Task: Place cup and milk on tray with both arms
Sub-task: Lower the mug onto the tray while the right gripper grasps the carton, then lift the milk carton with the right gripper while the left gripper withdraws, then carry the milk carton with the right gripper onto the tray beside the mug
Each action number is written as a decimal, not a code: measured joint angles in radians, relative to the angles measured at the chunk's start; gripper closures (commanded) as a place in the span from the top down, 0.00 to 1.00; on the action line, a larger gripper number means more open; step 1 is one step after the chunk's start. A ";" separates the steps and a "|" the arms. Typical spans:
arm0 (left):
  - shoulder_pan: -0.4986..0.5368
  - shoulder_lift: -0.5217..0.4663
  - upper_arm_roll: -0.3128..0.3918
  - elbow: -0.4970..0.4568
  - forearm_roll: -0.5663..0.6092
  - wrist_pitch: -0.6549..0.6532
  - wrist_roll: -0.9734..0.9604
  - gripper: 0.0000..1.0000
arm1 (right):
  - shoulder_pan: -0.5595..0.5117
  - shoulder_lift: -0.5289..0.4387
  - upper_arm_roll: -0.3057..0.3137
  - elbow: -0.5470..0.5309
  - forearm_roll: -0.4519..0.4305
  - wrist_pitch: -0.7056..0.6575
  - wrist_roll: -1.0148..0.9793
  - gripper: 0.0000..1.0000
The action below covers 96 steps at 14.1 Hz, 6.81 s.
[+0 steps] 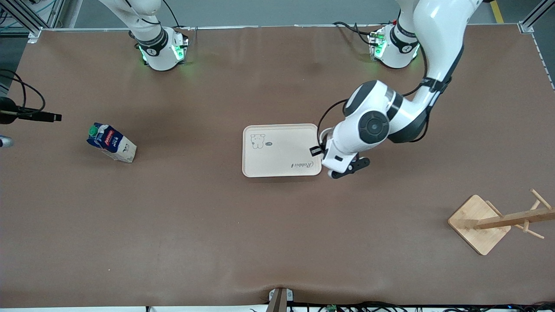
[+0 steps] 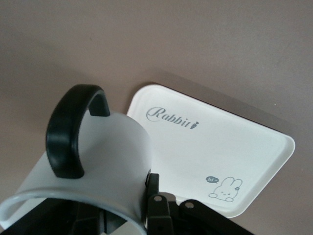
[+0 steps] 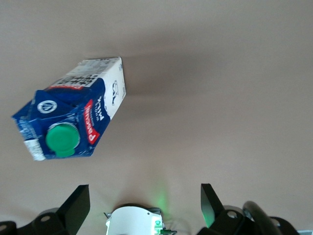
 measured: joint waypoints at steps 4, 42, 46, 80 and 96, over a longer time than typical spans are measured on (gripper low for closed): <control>-0.069 0.108 0.001 0.070 0.000 -0.001 -0.142 0.00 | -0.007 -0.011 0.003 -0.079 -0.001 0.040 0.000 1.00; 0.432 -0.274 0.014 0.248 0.174 -0.405 0.592 1.00 | 0.174 -0.052 0.028 -0.240 0.020 0.275 0.096 1.00; 0.482 -0.334 0.014 0.247 0.174 -0.444 0.726 1.00 | 0.174 -0.052 0.028 -0.191 0.021 0.196 0.096 1.00; 0.191 -0.680 0.352 0.019 0.122 -0.572 0.847 1.00 | 0.241 -0.037 0.028 -0.163 0.067 0.060 0.038 0.00; 0.187 -0.679 0.351 0.022 0.122 -0.593 0.854 1.00 | 0.907 0.144 0.038 0.265 0.225 -0.020 0.702 0.00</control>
